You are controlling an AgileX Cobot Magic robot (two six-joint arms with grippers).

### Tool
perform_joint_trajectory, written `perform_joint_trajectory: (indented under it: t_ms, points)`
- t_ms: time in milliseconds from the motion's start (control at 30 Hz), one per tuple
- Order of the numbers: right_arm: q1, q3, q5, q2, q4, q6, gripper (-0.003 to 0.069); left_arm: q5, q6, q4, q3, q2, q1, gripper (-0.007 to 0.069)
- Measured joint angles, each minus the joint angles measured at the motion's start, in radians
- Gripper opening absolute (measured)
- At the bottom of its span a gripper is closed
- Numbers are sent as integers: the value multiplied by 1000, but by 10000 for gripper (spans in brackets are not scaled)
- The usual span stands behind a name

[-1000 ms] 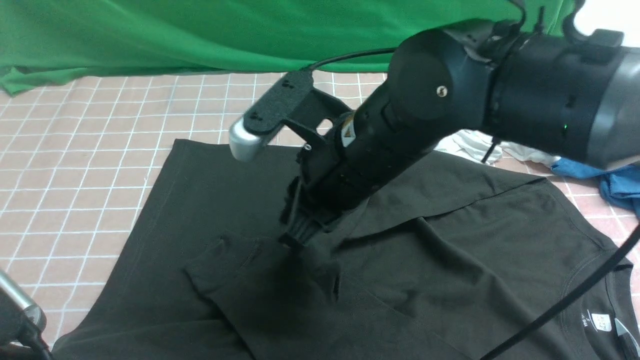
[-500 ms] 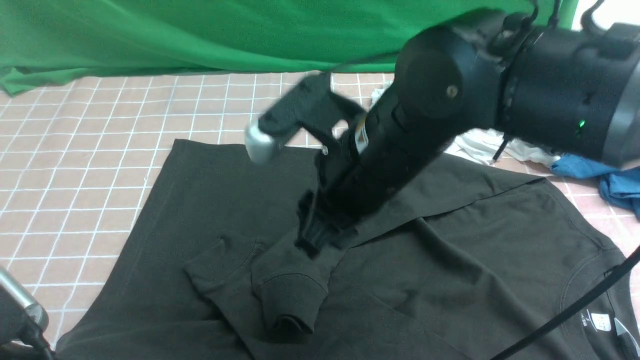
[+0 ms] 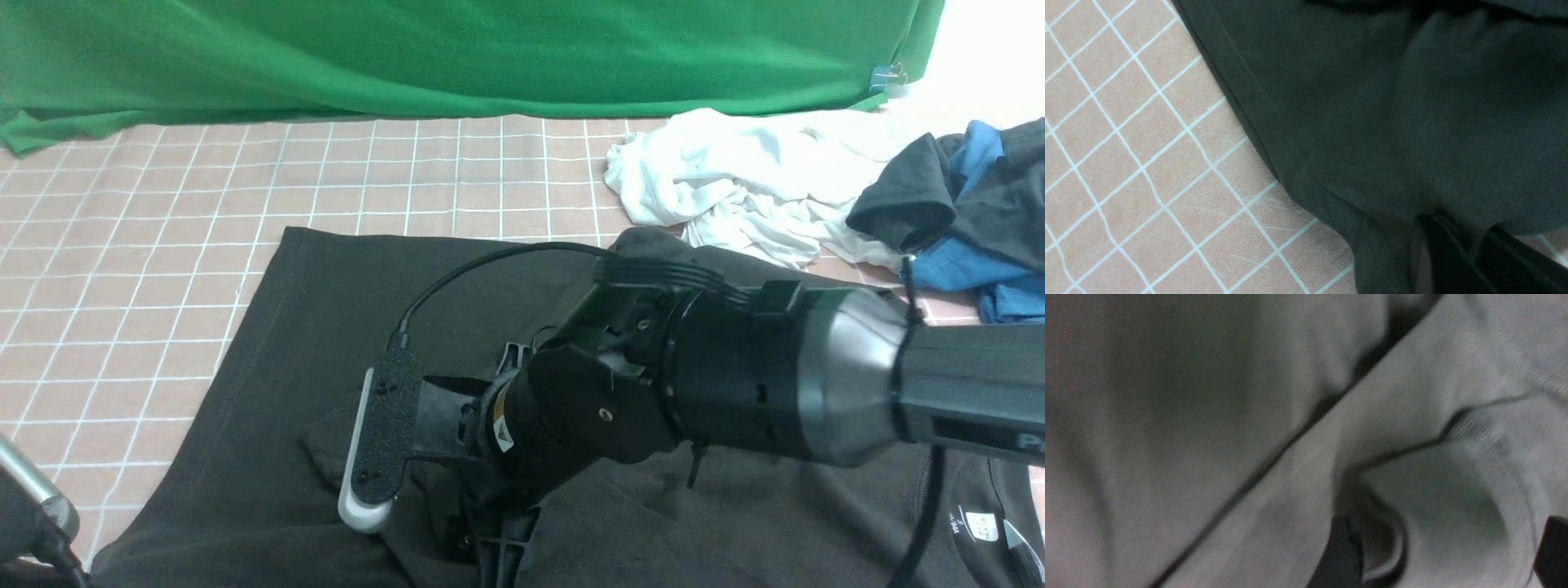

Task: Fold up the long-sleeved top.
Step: Use the right arm to drag and drop the cuff onto the cuffclosest to the right arm

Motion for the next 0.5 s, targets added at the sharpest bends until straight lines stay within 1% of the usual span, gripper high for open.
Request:
perform_joint_trajectory:
  t_ms: [100, 233, 300, 333, 400, 433, 467, 500]
  points:
    - [0, 0, -47, 37, -7, 18, 593, 0, 0, 0, 0, 0, 0, 37]
    - [0, 0, -42, 73, -56, 19, 576, 0, 0, 0, 0, 0, 0, 37]
    - [0, 0, -21, 81, -88, 19, 526, 0, 0, 0, 0, 0, 0, 37]
    - [0, 0, -10, 81, -100, 19, 467, 0, 0, 0, 0, 0, 0, 37]
    - [0, 0, -5, 81, -104, 19, 422, 0, 0, 0, 0, 0, 0, 37]
    - [0, 0, -1, 81, -108, 19, 340, 0, 0, 0, 0, 0, 0, 37]
    - [0, 0, 0, 81, -108, 19, 330, 0, 0, 0, 0, 0, 0, 37]
    - [0, 0, 2, 81, -113, 16, 253, 0, 0, 0, 0, 0, 0, 37]
